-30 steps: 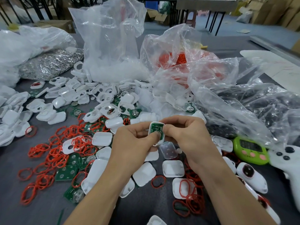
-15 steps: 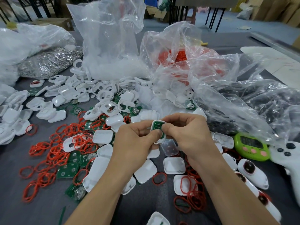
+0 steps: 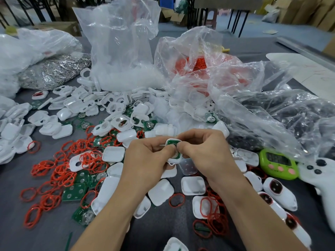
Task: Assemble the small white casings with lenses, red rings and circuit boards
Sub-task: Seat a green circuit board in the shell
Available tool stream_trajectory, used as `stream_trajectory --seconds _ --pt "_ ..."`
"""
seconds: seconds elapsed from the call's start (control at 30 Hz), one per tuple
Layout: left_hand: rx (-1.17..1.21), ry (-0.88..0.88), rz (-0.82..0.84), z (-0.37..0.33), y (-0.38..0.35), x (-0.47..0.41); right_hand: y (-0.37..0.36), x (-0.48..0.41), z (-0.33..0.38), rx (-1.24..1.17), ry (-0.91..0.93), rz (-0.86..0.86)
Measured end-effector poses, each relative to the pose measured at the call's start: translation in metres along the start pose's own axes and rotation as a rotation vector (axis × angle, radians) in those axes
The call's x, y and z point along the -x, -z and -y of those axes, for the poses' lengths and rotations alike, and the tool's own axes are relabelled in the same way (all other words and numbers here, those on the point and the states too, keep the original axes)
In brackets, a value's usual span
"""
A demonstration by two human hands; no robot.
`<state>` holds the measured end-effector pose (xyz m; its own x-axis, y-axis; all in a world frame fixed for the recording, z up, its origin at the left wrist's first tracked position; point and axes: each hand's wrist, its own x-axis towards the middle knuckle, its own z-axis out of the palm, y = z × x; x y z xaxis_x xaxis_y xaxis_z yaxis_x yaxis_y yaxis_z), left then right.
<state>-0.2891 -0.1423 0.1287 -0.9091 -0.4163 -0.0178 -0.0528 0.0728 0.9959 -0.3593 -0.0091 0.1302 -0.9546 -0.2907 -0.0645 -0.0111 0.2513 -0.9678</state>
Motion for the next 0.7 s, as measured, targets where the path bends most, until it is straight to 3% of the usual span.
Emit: stream_trajectory --seconds 0.3,0.7 --pt "-0.037 -0.028 0.004 0.0049 -0.0019 0.0011 -0.0051 0.0021 0.0003 -0.022 0.017 -0.094" --pt "0.027 -0.004 0.032 0.0016 -0.0011 0.0027 -0.0022 0.0013 0.0036 -0.092 -0.038 -0.058"
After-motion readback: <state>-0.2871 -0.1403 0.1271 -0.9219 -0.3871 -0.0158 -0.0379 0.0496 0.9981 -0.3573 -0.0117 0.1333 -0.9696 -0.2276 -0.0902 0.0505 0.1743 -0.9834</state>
